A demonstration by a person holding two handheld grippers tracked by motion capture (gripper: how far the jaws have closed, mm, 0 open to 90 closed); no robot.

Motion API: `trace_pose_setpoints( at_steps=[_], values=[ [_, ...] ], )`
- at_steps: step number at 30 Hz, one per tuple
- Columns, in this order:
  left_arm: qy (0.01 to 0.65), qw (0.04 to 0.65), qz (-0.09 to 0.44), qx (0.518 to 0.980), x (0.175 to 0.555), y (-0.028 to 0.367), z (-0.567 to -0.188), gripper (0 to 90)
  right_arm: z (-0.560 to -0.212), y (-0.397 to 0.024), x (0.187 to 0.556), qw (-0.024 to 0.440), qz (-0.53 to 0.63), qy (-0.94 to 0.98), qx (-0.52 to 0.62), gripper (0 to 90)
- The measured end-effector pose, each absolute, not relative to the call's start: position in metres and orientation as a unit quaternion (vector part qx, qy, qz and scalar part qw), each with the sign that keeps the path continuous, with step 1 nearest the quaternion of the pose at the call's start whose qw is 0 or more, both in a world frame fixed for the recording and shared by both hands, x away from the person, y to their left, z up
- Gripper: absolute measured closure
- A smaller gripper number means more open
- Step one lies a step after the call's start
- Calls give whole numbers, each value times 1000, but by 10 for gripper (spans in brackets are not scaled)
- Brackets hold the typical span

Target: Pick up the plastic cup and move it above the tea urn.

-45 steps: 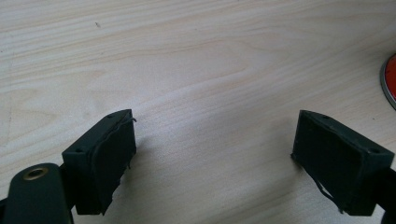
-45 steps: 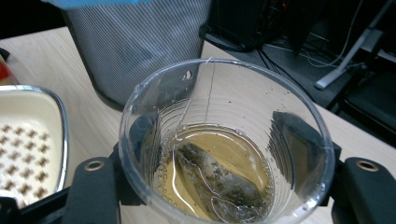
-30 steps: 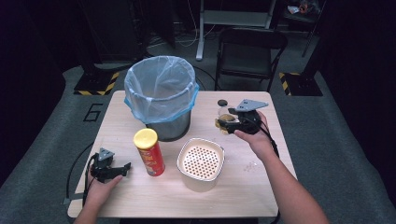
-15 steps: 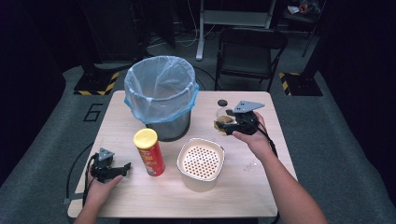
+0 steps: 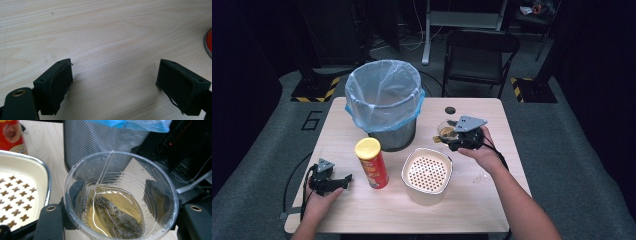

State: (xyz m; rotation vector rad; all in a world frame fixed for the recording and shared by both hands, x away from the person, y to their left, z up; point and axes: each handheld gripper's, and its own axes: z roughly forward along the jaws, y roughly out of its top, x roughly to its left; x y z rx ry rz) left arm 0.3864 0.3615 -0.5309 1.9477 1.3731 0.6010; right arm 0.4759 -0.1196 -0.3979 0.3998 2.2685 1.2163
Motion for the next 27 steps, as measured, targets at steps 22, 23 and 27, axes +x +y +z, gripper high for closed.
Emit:
trace_pose_setpoints(
  at_steps=[22,23,27],
  values=[
    [526,335,231,747,387,362,-531,128,-397,-106,465,308,418,851,79,347],
    [526,336,231,747,387,362,-531,129,-397,-106,465,309,416,852,77,347],
    [526,335,231,747,386,362,-531,128,-397,-104,464,312,416,851,70,348]
  ],
)
